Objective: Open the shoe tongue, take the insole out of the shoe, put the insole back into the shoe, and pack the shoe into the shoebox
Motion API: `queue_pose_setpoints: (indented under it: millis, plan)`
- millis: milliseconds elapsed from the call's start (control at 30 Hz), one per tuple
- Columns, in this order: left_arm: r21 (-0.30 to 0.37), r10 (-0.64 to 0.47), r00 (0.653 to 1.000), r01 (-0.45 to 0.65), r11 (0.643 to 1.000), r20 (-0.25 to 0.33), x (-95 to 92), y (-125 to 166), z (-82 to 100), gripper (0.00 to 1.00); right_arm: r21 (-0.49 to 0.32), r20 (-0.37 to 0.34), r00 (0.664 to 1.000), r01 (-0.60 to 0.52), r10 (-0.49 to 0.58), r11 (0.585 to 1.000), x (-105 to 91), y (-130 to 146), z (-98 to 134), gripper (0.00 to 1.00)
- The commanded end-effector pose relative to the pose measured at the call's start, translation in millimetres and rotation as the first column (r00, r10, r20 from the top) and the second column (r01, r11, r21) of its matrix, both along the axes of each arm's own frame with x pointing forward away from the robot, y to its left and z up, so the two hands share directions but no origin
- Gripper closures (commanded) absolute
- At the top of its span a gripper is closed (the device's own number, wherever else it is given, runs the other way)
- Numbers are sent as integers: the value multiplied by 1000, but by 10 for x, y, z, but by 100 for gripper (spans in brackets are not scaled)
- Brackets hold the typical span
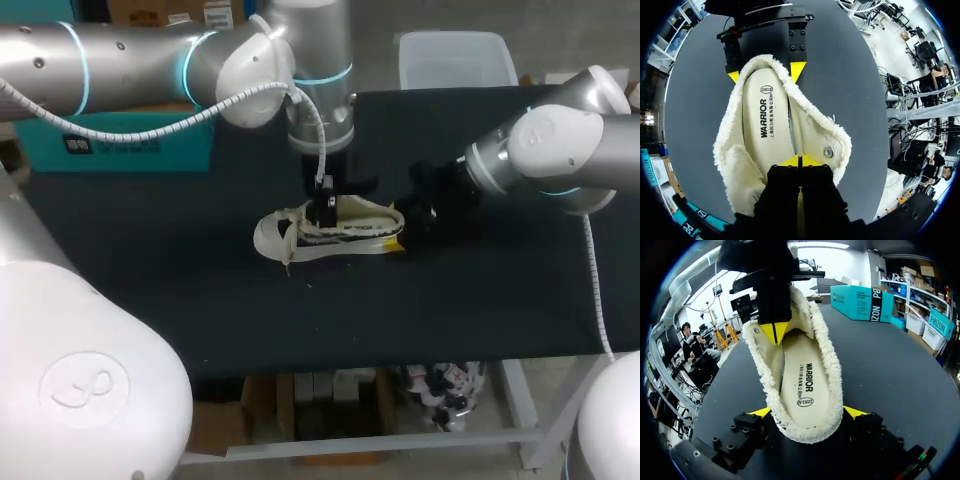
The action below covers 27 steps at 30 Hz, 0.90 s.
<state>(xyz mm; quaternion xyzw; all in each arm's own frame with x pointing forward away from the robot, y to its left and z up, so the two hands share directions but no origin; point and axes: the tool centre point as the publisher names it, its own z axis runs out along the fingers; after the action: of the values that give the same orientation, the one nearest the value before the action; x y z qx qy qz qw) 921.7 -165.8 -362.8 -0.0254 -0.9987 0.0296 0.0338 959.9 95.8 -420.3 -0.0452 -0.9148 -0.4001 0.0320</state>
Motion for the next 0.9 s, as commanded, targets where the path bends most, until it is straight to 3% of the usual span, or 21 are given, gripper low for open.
queue_pose_setpoints:
  millis: [33, 400, 633, 700, 900]
  plan:
    - [8, 1, 1000, -1, 1000, -9, 2, -17, -96, 100, 0, 0, 1000, 0, 0, 1000, 2, -14, -8, 100]
    - [25, 17, 1000, -17, 1000, -26, -37, -14, -233, 100, 0, 0, 1000, 0, 0, 1000, 2, -14, -8, 100]
    - [38, 28, 1000, -28, 999, 4, -77, -29, -278, 100, 0, 0, 1000, 0, 0, 1000, 2, -14, -8, 100]
    - [41, 34, 999, -34, 999, 7, -72, -27, -293, 94, 0, 0, 1000, 0, 0, 1000, 2, -14, -8, 100]
    - [52, 39, 999, -40, 998, 15, -65, -35, -341, 91, 0, 0, 1000, 0, 0, 1000, 2, -14, -8, 100]
